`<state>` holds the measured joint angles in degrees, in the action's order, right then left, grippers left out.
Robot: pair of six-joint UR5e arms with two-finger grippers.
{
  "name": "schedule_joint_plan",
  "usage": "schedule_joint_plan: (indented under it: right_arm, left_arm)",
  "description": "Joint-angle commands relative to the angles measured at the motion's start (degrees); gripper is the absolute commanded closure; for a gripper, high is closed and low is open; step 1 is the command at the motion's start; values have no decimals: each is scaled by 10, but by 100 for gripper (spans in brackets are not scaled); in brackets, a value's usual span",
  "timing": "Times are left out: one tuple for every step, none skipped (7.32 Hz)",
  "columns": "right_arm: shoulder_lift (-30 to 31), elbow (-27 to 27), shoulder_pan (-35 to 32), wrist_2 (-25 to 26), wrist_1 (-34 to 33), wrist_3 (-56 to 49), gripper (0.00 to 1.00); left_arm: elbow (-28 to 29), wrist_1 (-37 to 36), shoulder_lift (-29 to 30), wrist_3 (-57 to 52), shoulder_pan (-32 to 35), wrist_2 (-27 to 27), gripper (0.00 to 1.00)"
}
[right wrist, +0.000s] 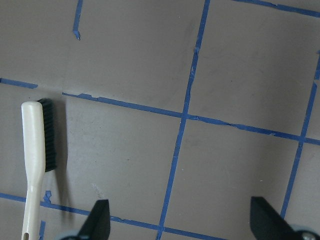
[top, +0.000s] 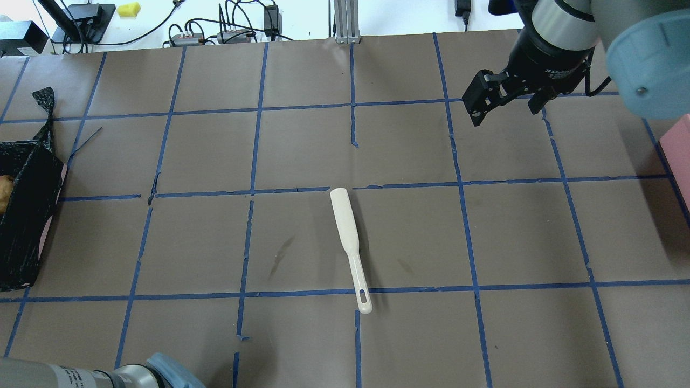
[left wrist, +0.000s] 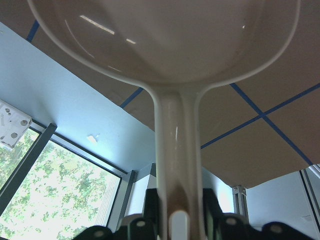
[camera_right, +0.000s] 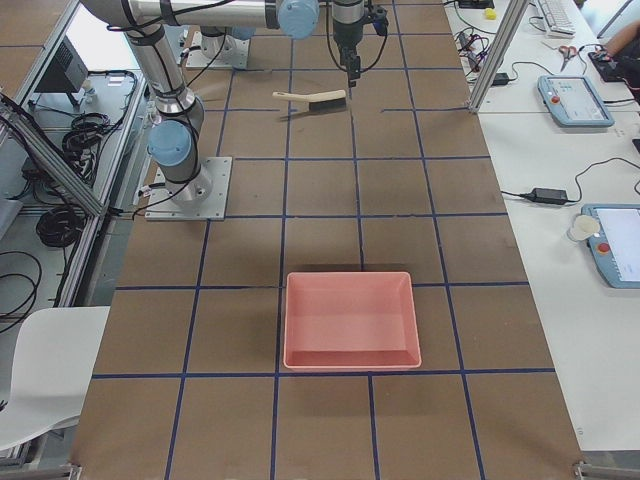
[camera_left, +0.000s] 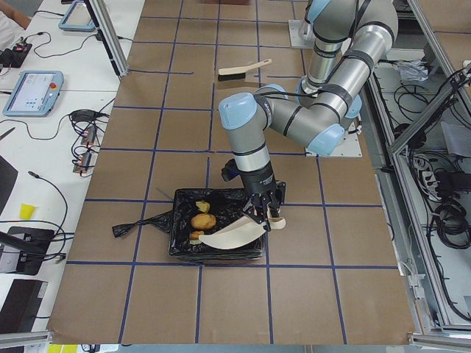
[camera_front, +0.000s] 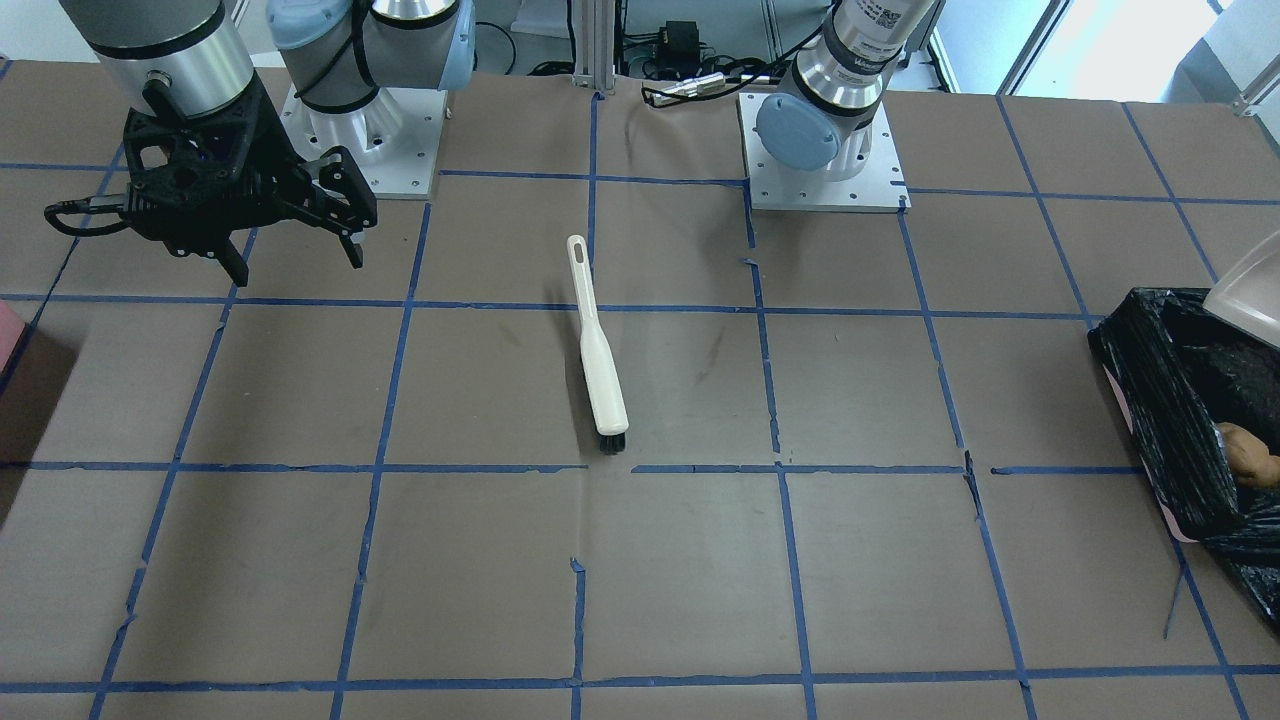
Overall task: Sweep and dump trash in nearest bin
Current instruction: 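Release the brush on the table and raise the right gripper, then tip the dustpan over the black trash bag with the left gripper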
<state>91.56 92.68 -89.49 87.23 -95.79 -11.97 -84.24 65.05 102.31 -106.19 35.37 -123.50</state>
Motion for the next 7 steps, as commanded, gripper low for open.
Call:
schedule_joint_plan:
  right_arm:
    - [12,5,-2,1,4,1,0]
    - [12,5,-2,1,5,1,0]
    - [12,5,-2,1,6,1,0]
    - [12,5,-2,1,6,1,0]
    - [12,5,-2,1,6,1,0]
    - [12,5,-2,1,6,1,0]
    - [12,5,-2,1,6,1,0]
  left_arm:
    - [7,4,-15,1,49,3,100]
    - [10,5,-19,3,51,45,100]
    - [14,5,-24,6,55,85,100]
    - [10,11,-23,10,58,125,100]
    - [2,14,-20,32,64,170,100]
    - [2,31,-19,53,83,207,100]
    - [2,67,-17,88,101,260,100]
